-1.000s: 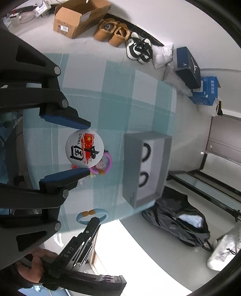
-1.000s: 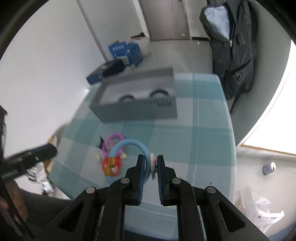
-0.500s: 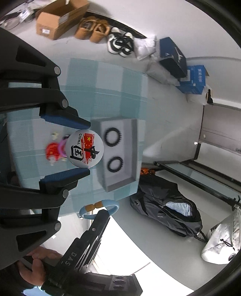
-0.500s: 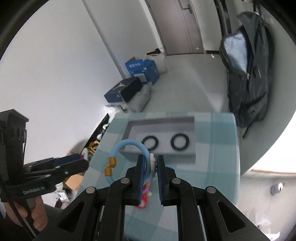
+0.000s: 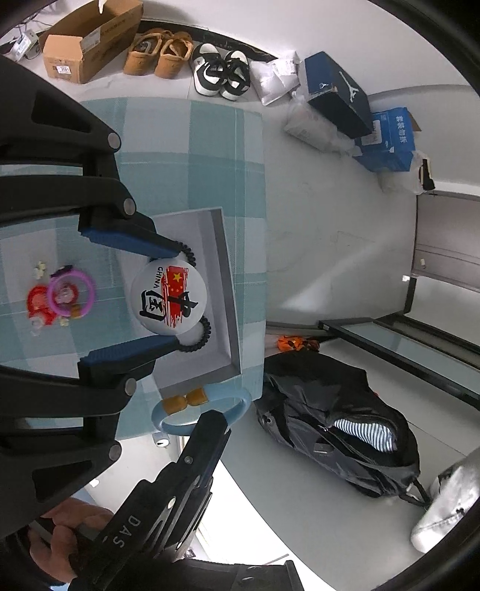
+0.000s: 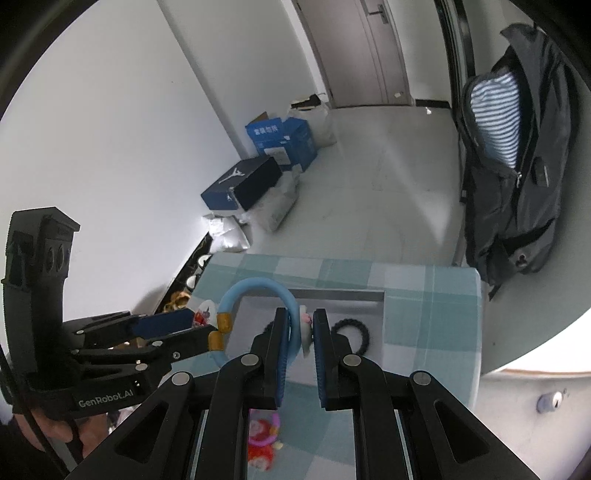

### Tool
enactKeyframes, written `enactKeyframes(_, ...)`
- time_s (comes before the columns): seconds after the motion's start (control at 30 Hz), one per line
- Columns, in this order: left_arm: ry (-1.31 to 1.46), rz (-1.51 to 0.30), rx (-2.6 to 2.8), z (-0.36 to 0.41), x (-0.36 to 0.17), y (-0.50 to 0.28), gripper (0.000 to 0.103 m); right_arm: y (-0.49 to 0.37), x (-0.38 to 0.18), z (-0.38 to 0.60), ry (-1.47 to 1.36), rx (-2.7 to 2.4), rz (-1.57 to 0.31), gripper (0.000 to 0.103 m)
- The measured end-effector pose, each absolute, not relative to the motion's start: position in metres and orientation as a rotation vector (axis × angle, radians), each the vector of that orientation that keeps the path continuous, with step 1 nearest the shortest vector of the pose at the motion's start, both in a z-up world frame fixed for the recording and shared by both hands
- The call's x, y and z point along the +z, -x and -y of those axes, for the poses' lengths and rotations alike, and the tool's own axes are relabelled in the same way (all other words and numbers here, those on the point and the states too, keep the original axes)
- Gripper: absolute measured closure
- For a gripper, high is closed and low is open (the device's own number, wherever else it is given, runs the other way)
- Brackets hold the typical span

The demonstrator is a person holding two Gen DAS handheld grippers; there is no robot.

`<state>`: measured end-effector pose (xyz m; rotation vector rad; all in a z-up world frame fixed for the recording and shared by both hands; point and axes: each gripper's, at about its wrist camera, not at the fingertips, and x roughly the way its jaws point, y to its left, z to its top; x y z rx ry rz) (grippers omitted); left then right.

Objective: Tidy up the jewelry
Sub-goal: 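Carry the badge and blue bangle over the grey box and lower them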

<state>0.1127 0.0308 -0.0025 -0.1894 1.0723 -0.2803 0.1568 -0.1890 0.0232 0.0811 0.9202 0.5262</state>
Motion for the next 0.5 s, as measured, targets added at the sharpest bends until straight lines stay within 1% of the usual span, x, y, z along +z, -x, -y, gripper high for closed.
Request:
enactKeyframes(0.3, 0.203, -1.106, -0.303, -0.024, -0.018, -0.137, 0.065, -0.183, -0.007, 0.194, -0.11, 0.514, -0.985, 0.091)
enactKeyframes(0.5, 0.238, -1.162, -0.32, -0.021, -0.033, -0.147, 0.065, -0.188, -0.022, 0.191, -0.117, 0.51, -1.029, 0.091)
